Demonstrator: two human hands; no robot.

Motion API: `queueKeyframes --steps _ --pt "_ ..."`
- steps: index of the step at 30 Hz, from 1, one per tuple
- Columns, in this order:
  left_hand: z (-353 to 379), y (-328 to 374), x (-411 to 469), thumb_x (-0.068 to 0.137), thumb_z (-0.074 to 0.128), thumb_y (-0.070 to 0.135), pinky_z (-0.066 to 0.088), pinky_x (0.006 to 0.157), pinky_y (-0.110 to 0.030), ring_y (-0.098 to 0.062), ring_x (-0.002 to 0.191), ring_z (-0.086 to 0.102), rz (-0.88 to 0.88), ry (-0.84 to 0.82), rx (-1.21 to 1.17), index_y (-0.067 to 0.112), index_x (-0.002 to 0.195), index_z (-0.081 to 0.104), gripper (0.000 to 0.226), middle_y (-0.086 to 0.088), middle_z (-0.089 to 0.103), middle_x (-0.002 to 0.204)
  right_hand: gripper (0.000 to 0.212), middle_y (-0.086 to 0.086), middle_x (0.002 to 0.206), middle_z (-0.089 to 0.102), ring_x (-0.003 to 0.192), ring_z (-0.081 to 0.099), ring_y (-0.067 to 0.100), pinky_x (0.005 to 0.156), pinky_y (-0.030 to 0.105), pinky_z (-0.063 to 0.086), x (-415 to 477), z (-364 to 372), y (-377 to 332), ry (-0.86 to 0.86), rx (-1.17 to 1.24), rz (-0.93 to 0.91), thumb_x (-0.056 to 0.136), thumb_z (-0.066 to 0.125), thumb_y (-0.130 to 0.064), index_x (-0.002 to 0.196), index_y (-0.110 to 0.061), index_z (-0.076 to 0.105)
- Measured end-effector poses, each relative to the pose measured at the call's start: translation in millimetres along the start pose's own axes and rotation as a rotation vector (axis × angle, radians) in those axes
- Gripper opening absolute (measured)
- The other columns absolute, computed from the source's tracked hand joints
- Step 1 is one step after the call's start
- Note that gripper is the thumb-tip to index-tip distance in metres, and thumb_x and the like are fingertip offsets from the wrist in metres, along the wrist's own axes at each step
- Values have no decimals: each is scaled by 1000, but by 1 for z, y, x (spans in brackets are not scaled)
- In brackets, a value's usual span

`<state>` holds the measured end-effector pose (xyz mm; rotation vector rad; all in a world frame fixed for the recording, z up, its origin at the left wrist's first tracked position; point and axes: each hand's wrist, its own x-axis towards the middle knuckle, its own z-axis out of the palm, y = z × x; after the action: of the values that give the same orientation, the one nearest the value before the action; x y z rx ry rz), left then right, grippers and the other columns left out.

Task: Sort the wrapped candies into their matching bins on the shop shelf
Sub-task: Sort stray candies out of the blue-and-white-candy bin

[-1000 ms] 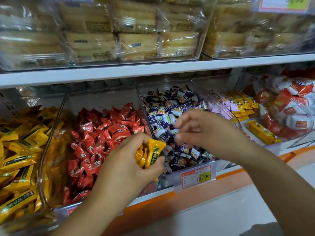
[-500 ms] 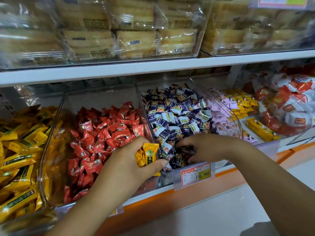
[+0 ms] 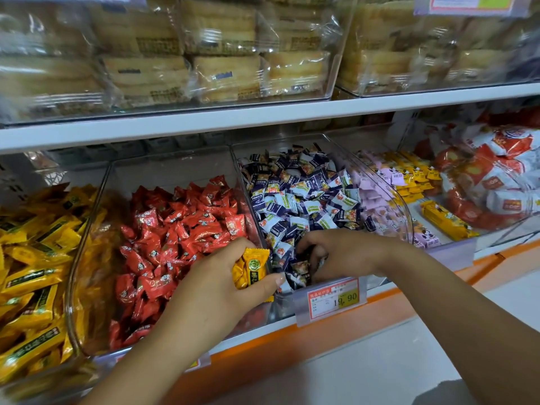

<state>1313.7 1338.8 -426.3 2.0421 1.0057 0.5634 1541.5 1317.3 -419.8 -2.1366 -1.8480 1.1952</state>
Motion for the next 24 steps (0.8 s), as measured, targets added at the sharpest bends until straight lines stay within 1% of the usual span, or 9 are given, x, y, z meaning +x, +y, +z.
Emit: queueKeyframes --steps 4,7,11,13,16,18,21,23,24 --pt "0 -2 1 70 61 62 34 47 -16 -7 45 40 -2 -9 -9 32 83 53 34 11 52 56 44 -5 93 74 82 67 9 74 25 48 -5 -5 4 57 171 -42 83 75 -15 120 -27 54" --pt "-1 -3 2 70 61 63 34 46 -17 -7 45 40 -5 -13 -5 34 83 52 33 11 52 57 37 -2 87 75 76 68 7 71 19 47 -15 -16 4 130 299 -78 82 75 -12 113 -25 58" --pt "0 -3 2 75 64 59 35 48 -17 -7 45 41 -1 -17 5 38 84 51 26 11 54 59 28 1 85 75 78 71 13 71 18 48 -22 -27 2 175 292 -67 82 75 -13 106 -23 63" --pt "0 -3 1 77 64 57 36 49 -17 -6 45 42 3 -24 6 40 83 50 23 13 54 59 24 1 84 75 76 70 11 70 20 48 -23 -30 -1 264 283 -79 83 74 -14 102 -24 65" --pt "0 -4 2 77 65 57 36 48 -19 -6 47 43 5 -25 12 43 85 50 22 11 56 62 16 0 81 74 66 65 8 60 20 49 -20 -32 -19 417 393 -166 86 70 -15 100 -22 66" --pt "0 -5 2 77 64 59 35 48 -20 -7 48 44 2 -20 17 42 86 50 24 9 56 63 15 0 83 74 70 69 11 63 23 53 -13 -27 -38 448 535 -286 88 68 -12 102 -15 66" --pt "1 -6 2 76 64 60 33 47 -20 -8 47 41 4 -10 25 38 85 50 27 8 53 60 23 6 104 72 91 72 19 81 30 58 -7 -24 -52 392 763 -428 92 63 -13 115 -11 64" --pt "1 -5 2 73 61 63 33 47 -20 -8 46 40 4 -15 22 40 86 49 29 9 52 58 20 8 105 71 93 71 23 78 32 59 -7 -29 -46 422 698 -357 94 60 -16 112 -10 65" --pt "1 -5 1 71 58 66 33 47 -20 -8 45 40 2 -24 22 42 87 49 30 11 52 59 18 9 103 71 93 70 26 77 33 59 -8 -33 -38 456 494 -246 95 59 -18 108 -10 67"
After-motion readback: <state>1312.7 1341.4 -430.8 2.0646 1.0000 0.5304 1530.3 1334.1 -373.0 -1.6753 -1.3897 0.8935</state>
